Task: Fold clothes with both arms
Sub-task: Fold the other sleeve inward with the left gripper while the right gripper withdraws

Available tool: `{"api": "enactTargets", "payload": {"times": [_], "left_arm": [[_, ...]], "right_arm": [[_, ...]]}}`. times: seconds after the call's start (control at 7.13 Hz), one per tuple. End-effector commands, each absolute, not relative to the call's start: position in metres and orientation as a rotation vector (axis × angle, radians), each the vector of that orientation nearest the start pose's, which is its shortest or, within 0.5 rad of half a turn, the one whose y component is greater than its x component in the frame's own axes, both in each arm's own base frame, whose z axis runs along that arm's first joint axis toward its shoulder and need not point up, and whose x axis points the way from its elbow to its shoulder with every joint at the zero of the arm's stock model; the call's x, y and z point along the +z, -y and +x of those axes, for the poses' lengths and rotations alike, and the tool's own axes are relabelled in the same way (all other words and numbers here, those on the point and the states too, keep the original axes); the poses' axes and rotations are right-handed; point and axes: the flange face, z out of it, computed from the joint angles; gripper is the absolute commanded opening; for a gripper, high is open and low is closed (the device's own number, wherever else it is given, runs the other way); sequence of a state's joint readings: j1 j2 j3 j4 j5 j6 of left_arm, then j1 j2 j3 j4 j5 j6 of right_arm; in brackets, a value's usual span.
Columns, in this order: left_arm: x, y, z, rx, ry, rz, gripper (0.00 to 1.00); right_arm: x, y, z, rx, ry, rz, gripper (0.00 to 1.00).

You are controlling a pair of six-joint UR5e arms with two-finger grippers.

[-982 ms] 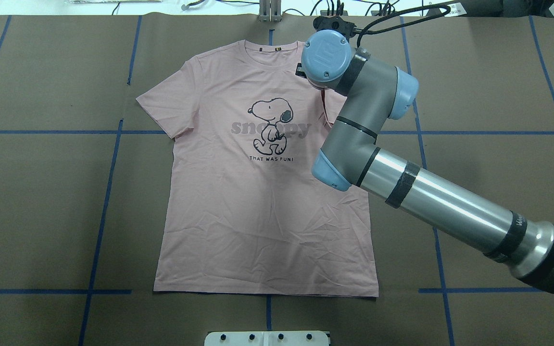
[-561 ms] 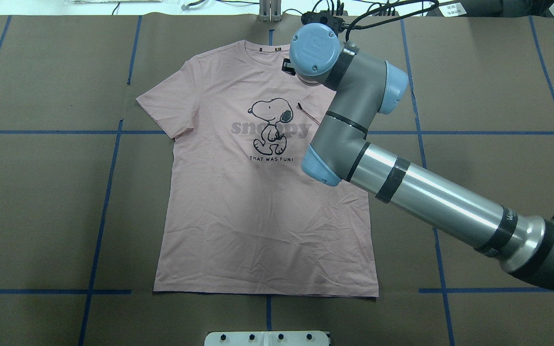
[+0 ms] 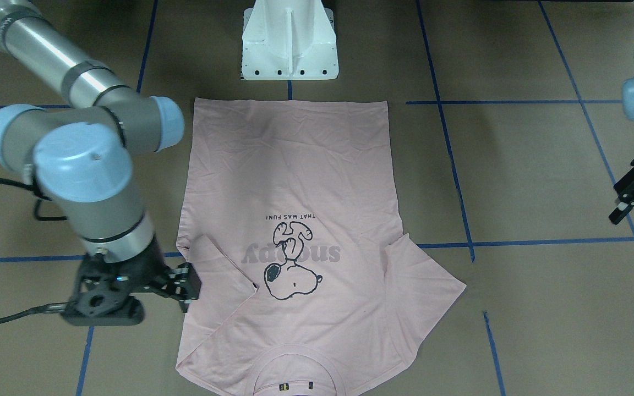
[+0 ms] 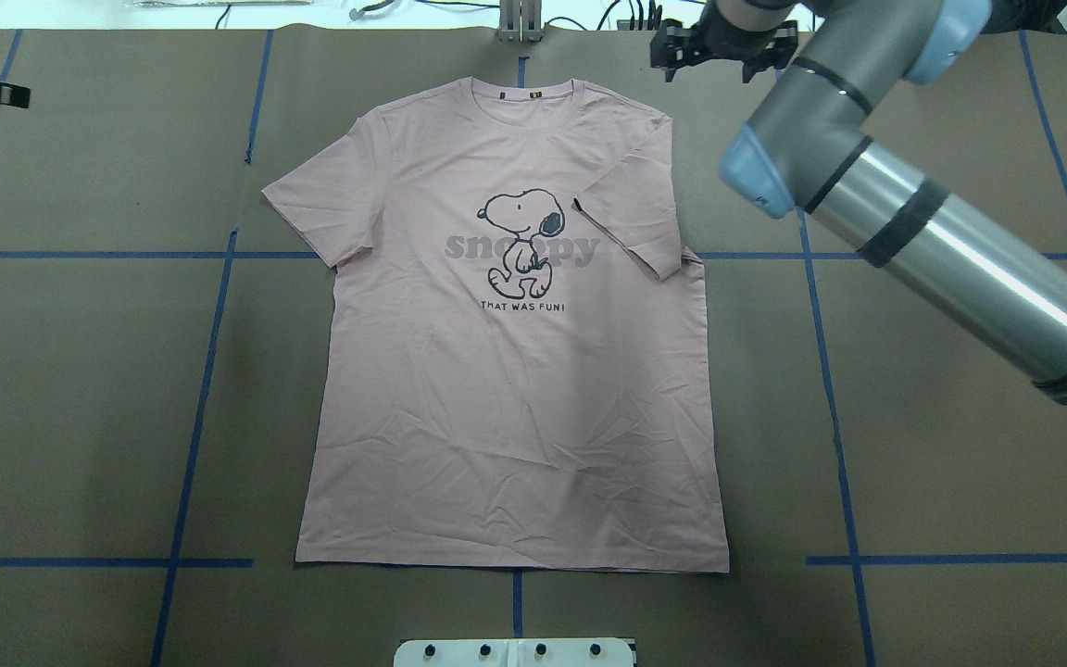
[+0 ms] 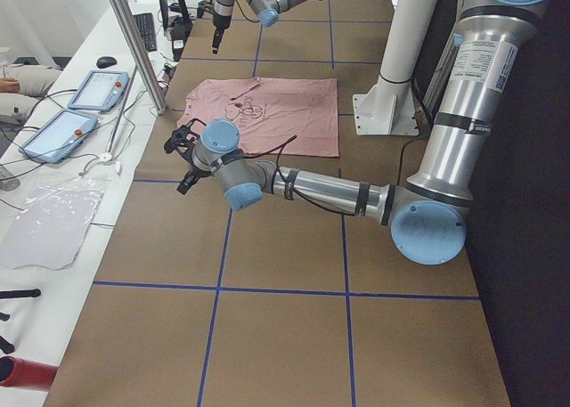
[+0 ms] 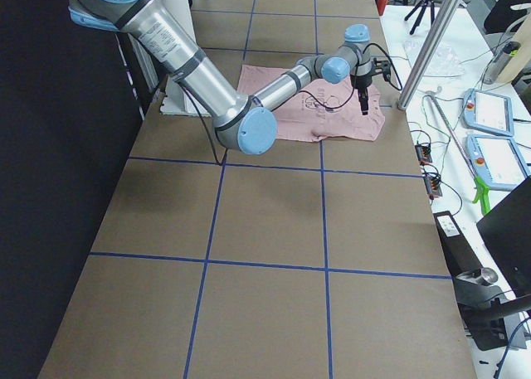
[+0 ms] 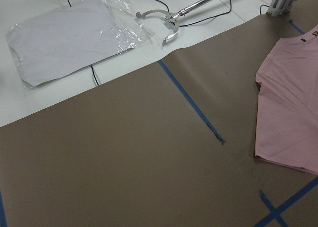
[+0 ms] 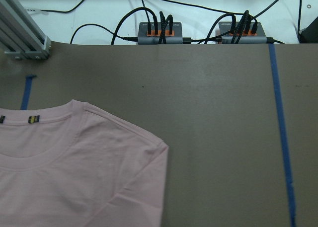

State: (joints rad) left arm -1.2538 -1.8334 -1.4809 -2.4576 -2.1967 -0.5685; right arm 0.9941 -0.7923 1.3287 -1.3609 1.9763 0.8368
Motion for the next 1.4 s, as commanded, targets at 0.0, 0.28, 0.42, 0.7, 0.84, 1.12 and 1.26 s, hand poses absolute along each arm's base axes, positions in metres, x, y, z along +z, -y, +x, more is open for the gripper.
{"api": "enactTargets", "payload": {"times": [0.0, 0.28, 0.42, 0.7, 0.84, 1.12, 1.26], "left_arm": [[0.430, 0.621, 0.227, -0.072, -0.978, 0.606, 0.69], [0.428, 0.631, 0.321, -0.210, -0.939, 0.572, 0.67], [0.434, 0.628, 0.363, -0.250, -0.912, 0.566, 0.67], [0.445, 0.623, 0.409, -0.287, -0.868, 0.561, 0.62], [0.449, 0.620, 0.414, -0.279, -0.865, 0.554, 0.60], [0.451, 0.618, 0.418, -0.267, -0.861, 0.552, 0.57], [0.453, 0.618, 0.418, -0.266, -0.858, 0.551, 0.56]], "right_arm": [[0.352, 0.693, -0.220, -0.066, 0.862, 0.339, 1.00], [0.396, 0.682, -0.185, -0.078, 0.892, 0.351, 1.00], [0.395, 0.682, -0.186, -0.077, 0.890, 0.353, 1.00], [0.397, 0.682, -0.184, -0.072, 0.886, 0.352, 1.00], [0.397, 0.682, -0.184, -0.072, 0.886, 0.352, 1.00], [0.399, 0.682, -0.184, -0.071, 0.884, 0.352, 1.00], [0.401, 0.681, -0.184, -0.070, 0.883, 0.349, 1.00]]}}
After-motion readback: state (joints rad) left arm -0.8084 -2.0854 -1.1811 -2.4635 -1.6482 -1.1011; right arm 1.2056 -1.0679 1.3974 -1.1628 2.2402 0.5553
